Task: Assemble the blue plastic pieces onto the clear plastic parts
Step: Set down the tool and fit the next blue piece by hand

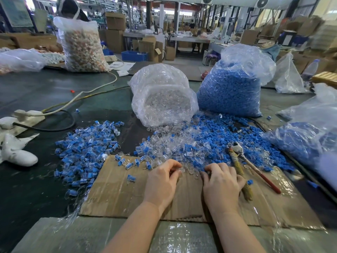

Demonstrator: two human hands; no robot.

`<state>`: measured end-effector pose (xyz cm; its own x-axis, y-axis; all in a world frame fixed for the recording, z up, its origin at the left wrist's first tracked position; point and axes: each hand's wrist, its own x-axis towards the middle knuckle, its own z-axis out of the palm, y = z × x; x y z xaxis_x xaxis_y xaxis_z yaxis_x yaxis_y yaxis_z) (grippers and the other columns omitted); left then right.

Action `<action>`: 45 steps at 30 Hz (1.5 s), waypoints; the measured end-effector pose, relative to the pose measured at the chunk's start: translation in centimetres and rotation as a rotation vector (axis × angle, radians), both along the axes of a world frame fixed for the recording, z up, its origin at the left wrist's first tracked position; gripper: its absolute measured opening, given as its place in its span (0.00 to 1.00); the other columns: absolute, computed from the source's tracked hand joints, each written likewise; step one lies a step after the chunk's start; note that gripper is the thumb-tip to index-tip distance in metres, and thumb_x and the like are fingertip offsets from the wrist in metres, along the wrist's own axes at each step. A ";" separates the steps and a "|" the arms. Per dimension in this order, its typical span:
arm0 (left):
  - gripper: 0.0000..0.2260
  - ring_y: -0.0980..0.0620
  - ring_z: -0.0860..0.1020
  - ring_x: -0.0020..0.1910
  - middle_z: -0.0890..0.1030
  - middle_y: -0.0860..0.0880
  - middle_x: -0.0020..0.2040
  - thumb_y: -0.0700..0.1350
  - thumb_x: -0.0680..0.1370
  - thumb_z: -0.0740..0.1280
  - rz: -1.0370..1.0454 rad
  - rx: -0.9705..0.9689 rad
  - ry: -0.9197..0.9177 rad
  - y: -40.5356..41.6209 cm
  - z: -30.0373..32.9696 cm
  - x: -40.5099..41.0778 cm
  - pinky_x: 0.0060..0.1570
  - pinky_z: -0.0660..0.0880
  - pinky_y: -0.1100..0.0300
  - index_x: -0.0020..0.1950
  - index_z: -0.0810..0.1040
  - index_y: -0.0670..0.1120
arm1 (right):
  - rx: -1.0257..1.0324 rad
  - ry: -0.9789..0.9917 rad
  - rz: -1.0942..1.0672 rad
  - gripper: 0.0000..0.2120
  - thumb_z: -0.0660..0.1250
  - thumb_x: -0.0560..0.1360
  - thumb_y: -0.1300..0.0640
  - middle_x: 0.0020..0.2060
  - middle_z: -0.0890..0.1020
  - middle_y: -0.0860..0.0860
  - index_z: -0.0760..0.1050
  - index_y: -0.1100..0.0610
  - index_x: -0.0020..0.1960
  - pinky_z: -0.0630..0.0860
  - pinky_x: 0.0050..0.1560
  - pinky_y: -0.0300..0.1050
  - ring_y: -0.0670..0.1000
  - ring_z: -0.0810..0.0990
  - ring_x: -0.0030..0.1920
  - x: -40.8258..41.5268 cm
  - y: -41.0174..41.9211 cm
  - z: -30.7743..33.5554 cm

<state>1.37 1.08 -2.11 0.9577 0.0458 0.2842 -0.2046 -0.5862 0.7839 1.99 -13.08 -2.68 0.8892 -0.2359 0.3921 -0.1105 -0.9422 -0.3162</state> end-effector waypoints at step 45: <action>0.10 0.63 0.79 0.39 0.81 0.56 0.38 0.40 0.75 0.67 -0.139 -0.219 0.122 0.4 0.2 0.2 0.42 0.75 0.71 0.42 0.77 0.57 | 0.235 -0.221 0.611 0.03 0.73 0.70 0.60 0.38 0.80 0.47 0.81 0.57 0.44 0.76 0.40 0.43 0.48 0.78 0.39 -1.2 0.5 0.9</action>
<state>1.61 1.45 -1.93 0.9856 -0.0405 0.1642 -0.1673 -0.3728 0.9127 0.81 -12.61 -1.73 0.7950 0.1813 0.5789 0.5088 -0.7189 -0.4735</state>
